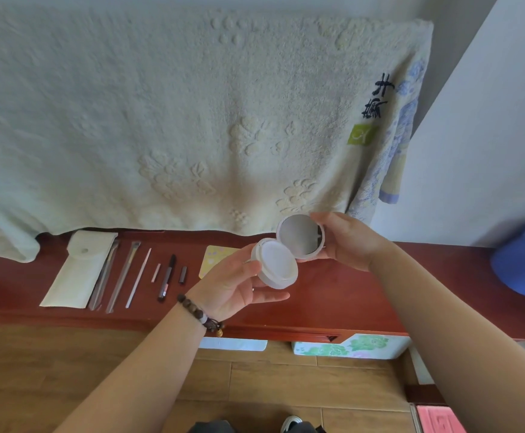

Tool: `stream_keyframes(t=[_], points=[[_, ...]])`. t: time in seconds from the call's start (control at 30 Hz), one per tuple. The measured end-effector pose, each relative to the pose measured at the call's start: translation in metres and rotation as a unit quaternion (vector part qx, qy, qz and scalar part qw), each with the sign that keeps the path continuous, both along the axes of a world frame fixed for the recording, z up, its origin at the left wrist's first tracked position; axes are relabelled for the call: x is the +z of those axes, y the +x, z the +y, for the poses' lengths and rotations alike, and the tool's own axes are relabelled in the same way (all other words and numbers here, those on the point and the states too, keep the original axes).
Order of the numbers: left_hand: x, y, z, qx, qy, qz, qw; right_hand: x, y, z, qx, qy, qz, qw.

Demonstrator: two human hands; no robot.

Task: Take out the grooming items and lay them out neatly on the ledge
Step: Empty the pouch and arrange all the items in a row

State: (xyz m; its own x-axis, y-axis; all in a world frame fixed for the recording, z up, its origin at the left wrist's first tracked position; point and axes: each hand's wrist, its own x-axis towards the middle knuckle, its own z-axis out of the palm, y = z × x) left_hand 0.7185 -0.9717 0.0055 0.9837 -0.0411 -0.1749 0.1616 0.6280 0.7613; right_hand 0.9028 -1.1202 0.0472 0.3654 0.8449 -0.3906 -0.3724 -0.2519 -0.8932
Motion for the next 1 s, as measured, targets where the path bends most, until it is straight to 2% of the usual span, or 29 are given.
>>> stream_keyframes(t=[0.1, 0.33, 0.4, 0.47, 0.5, 0.57, 0.67, 0.73, 0.8, 0.9, 1.0], points=[[-0.003, -0.001, -0.004, 0.005, -0.025, -0.009, 1.000, -0.007, -0.005, 0.003, -0.075, -0.009, 0.055, 0.996], [-0.015, -0.003, -0.003, 0.038, -0.039, -0.002, 0.998, -0.025, -0.017, 0.004, -0.153, 0.017, 0.019, 0.988], [-0.019, -0.003, -0.001, 0.042, 0.019, 0.022, 0.999, -0.028, -0.015, 0.004, -0.165, 0.007, -0.014, 0.986], [-0.022, -0.004, 0.002, 0.062, 0.145, 0.062, 0.986, -0.031, -0.012, 0.004, -0.176, -0.007, -0.041, 0.983], [-0.025, -0.004, 0.003, 0.077, 0.228, 0.088, 0.967, -0.032, -0.009, 0.004, -0.182, -0.016, -0.053, 0.982], [-0.029, -0.003, 0.004, 0.096, 0.399, 0.139, 0.901, -0.038, -0.003, 0.004, -0.189, -0.042, -0.089, 0.977], [-0.042, -0.001, 0.001, 0.071, 0.625, 0.172, 0.758, -0.054, 0.007, 0.007, -0.173, -0.079, -0.144, 0.971], [-0.056, 0.002, -0.002, 0.023, 0.730, 0.174, 0.661, -0.069, 0.014, 0.010, -0.154, -0.102, -0.173, 0.967], [-0.072, 0.005, -0.004, -0.031, 0.781, 0.195, 0.593, -0.087, 0.020, 0.014, -0.139, -0.127, -0.195, 0.963], [-0.092, 0.007, -0.006, -0.074, 0.803, 0.225, 0.547, -0.108, 0.030, 0.020, -0.113, -0.166, -0.250, 0.947], [-0.105, 0.009, -0.008, -0.075, 0.804, 0.236, 0.540, -0.118, 0.037, 0.027, -0.094, -0.195, -0.279, 0.936]])
